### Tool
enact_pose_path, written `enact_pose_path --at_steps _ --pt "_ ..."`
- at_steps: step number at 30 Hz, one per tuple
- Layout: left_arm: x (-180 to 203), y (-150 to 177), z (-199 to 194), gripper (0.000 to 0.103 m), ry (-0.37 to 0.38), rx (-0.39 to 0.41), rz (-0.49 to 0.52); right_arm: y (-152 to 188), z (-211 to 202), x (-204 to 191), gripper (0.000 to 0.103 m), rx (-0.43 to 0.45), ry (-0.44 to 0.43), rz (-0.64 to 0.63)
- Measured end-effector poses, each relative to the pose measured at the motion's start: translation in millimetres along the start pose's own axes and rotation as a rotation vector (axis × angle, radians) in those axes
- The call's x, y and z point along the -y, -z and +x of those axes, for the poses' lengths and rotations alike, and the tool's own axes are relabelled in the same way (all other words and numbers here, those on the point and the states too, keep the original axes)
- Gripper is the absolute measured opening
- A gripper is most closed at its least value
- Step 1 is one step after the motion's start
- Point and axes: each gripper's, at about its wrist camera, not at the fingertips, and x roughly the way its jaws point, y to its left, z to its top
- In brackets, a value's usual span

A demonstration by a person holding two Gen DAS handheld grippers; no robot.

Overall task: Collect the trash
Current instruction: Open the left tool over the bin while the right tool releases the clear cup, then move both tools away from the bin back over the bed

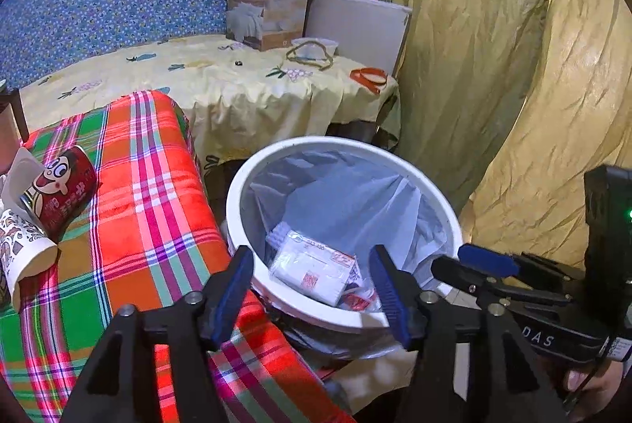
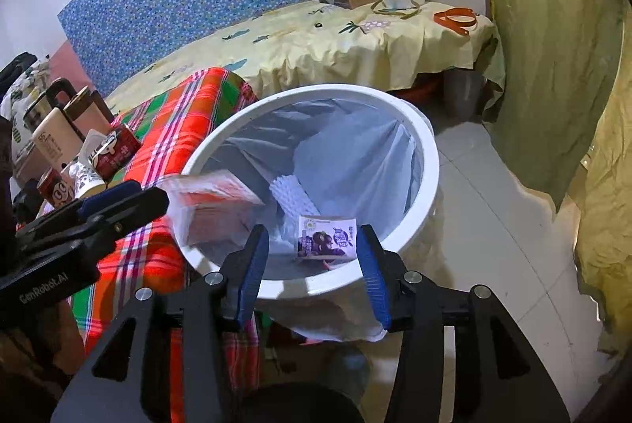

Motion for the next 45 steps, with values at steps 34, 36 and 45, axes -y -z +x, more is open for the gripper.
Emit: enact_pose_path --at_steps 34,36,45 --pt "-82 83 -154 0.065 -0.296 0.132 -0.201 25 -32 -104 0.048 0.058 -0.268 -0.184" --pt "-86 88 -160 0.065 -0.323 0.131 -0.209 26 -32 -109 0.048 0.055 -0.281 -0.199" --pt "-107 108 -186 0.06 -0.415 0.127 -0.267 31 -31 -136 0.048 0.005 -0.324 -0.253"
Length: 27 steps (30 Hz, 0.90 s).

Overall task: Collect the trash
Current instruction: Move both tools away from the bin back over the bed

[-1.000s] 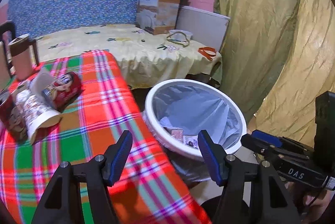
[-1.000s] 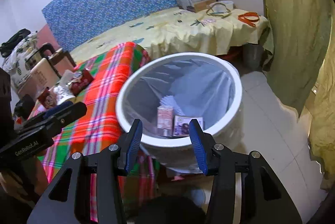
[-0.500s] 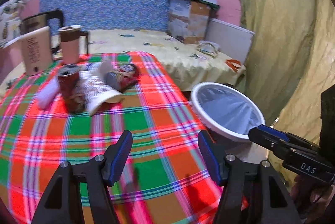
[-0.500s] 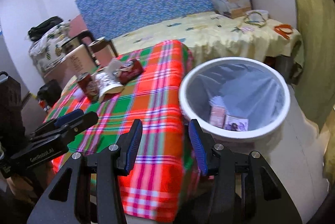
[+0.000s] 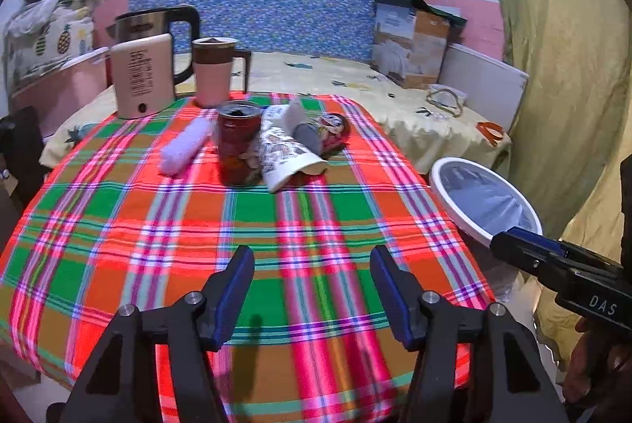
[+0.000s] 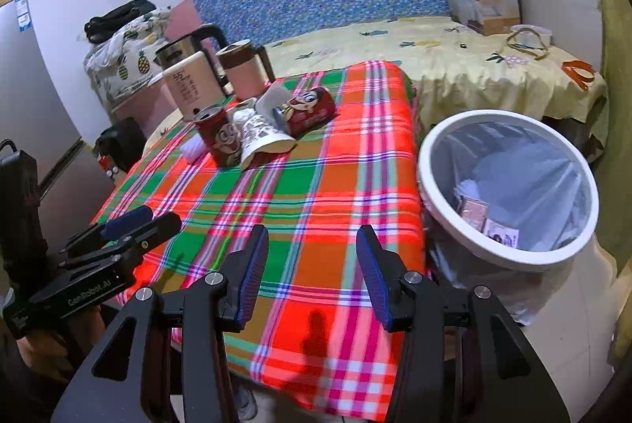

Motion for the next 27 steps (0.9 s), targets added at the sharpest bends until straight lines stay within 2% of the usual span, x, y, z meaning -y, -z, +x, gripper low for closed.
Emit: enact_pose_path --at_steps 4,10,20,27 --pt "-11 -3 -5 0.057 -0.047 0.014 -0.012 -3 5 -9 0.048 -0.005 -0.007 -0.02" --pt "-28 -6 0 0.041 -0.078 0.003 -0.032 -9 15 -20 0.048 -0.017 -0.012 -0.035" --pt "-45 -18 15 0.041 -0.045 -0.018 -0.054 -19 33 -29 0.048 -0.038 -0.028 -0.062" --pt "-50 -33 30 0.042 -0.052 -0.017 -0.05 -21 44 -27 0.048 -0.063 -0.045 -0.041"
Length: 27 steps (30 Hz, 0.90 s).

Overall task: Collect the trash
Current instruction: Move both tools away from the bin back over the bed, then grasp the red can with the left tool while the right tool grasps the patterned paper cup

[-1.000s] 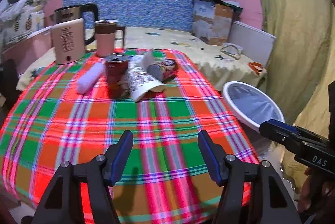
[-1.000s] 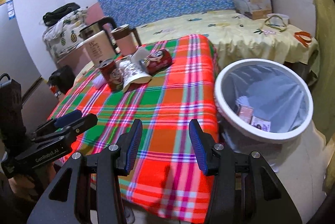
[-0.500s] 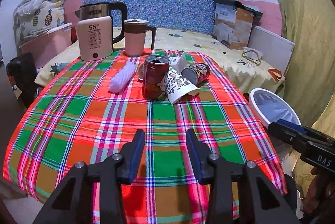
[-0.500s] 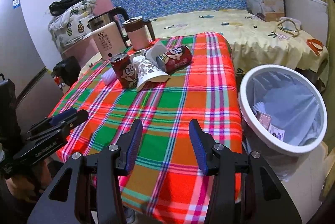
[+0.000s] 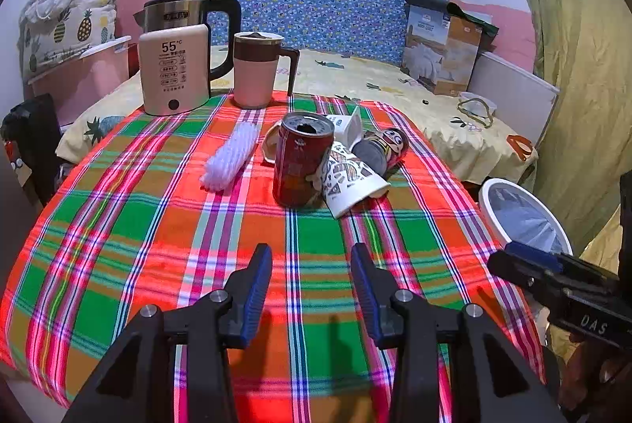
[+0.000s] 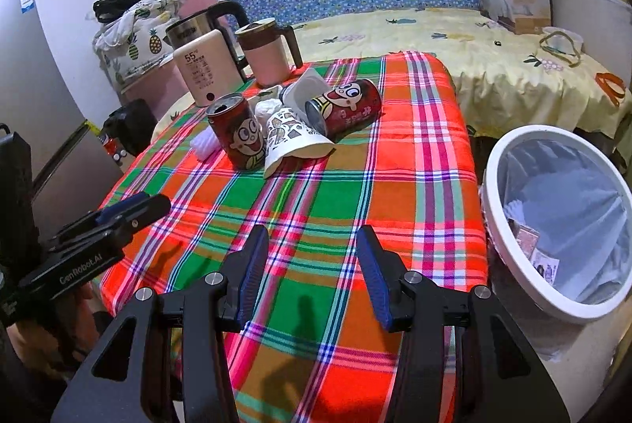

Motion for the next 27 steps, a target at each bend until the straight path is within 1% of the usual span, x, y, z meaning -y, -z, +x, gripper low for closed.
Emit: enact_pose_path --at_steps 5,9,13,20,22,24,25,27 --pt "2 -16 11 0.053 0.007 0.016 0.006 -1 7 2 0.048 -0.014 -0.002 0.002" --pt "6 -31 26 0.054 0.006 0.024 0.019 -1 12 7 0.048 -0.027 -0.002 0.01" --pt "7 -43 47 0.058 0.001 0.02 0.014 -1 16 12 0.048 -0.035 -0.001 0.021" --pt "-2 -58 86 0.058 -0.024 -0.012 -0.019 -5 23 21 0.048 -0.044 -0.001 0.036" --pt "-4 -62 95 0.058 -0.033 -0.012 -0.023 -6 26 23 0.048 -0.047 0.0 0.04" --pt "-6 -65 101 0.058 -0.023 -0.004 -0.026 -6 28 25 0.048 -0.05 0.002 0.044" --pt "-8 -65 103 0.054 -0.019 -0.002 -0.028 -7 30 26 0.048 -0.053 0.003 0.046" --pt "-9 -66 104 0.053 -0.009 0.008 -0.022 -8 32 27 0.048 -0.058 -0.001 0.051"
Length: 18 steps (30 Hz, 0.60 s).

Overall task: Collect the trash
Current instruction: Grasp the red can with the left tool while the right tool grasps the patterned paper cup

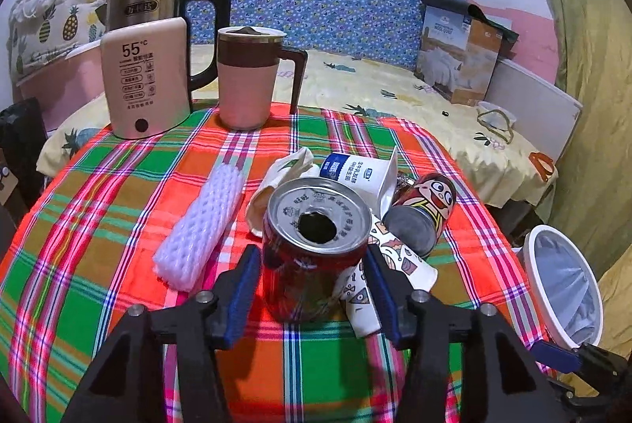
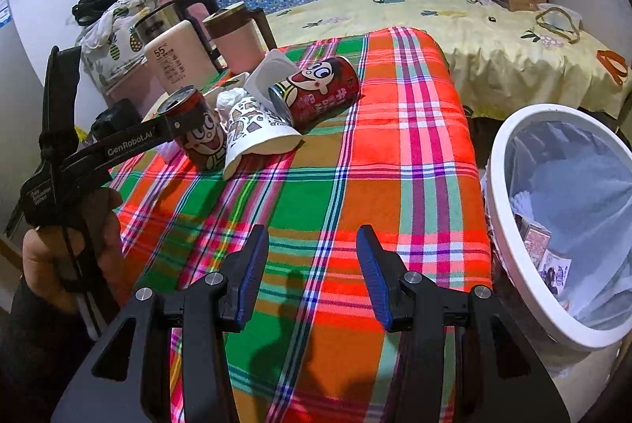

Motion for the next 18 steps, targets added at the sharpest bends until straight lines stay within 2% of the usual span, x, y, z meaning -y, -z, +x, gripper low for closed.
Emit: enact_pose_path --at_steps 8,18 --pt "-16 17 -24 0.052 0.016 0.022 -0.027 -5 15 -8 0.048 -0.037 -0.096 0.047" --pt "-46 40 -60 0.052 -0.002 0.033 -0.059 -21 59 -40 0.048 -0.095 -0.214 0.066"
